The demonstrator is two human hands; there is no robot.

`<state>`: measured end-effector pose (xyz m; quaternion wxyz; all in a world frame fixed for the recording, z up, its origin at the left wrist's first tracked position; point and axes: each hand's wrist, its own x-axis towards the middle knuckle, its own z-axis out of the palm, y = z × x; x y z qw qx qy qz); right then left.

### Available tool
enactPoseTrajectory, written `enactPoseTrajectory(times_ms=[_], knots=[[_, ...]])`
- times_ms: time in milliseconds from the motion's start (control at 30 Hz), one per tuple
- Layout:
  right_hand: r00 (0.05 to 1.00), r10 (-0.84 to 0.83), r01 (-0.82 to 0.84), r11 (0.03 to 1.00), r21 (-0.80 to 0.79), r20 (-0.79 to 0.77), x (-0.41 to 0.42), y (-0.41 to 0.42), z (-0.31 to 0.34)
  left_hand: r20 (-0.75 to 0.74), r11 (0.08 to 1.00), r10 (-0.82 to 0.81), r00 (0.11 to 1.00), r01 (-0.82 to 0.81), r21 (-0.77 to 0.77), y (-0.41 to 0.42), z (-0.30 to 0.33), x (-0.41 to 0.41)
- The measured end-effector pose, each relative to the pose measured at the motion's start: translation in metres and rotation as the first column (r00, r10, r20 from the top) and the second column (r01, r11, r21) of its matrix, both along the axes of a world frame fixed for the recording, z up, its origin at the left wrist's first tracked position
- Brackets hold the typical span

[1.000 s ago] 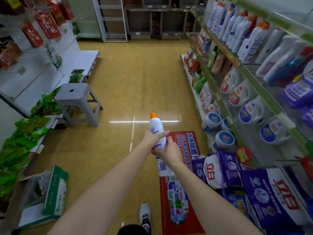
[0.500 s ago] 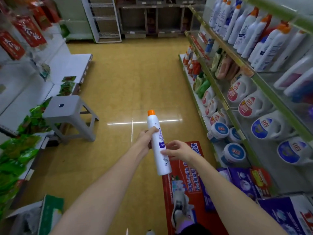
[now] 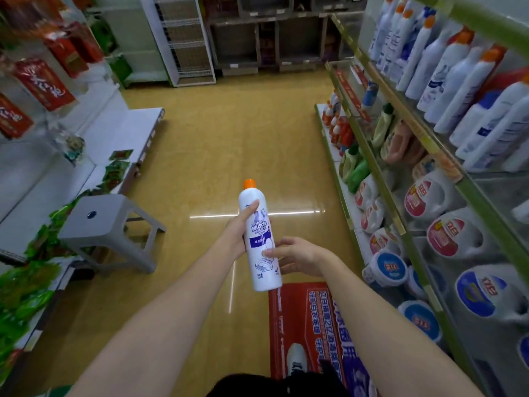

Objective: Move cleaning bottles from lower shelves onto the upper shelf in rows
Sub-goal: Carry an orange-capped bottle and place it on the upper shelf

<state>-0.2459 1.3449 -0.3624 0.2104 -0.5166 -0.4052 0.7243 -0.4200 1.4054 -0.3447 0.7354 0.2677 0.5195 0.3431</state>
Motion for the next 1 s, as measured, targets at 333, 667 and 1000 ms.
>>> enactPoseTrajectory(times_ms=[333, 667, 1000], knots=[[0.985, 0.173, -0.173, 0.985, -0.017, -0.007, 0.018, 0.133, 0.007, 0.022, 0.999, 0.048, 0.999, -0.047, -0.027, 0.125, 0.004, 0.02], [0.985, 0.112, -0.112, 0.994, -0.008, 0.13, -0.009, 0.304, -0.002, 0.132, 0.996, 0.04, 0.99, -0.029, -0.084, 0.307, -0.029, 0.002], [0.985, -0.081, 0.096, 0.99, -0.099, 0.15, -0.048, 0.462, -0.001, 0.083, 0.991, -0.065, 0.994, 0.074, -0.113, 0.484, -0.026, -0.025]])
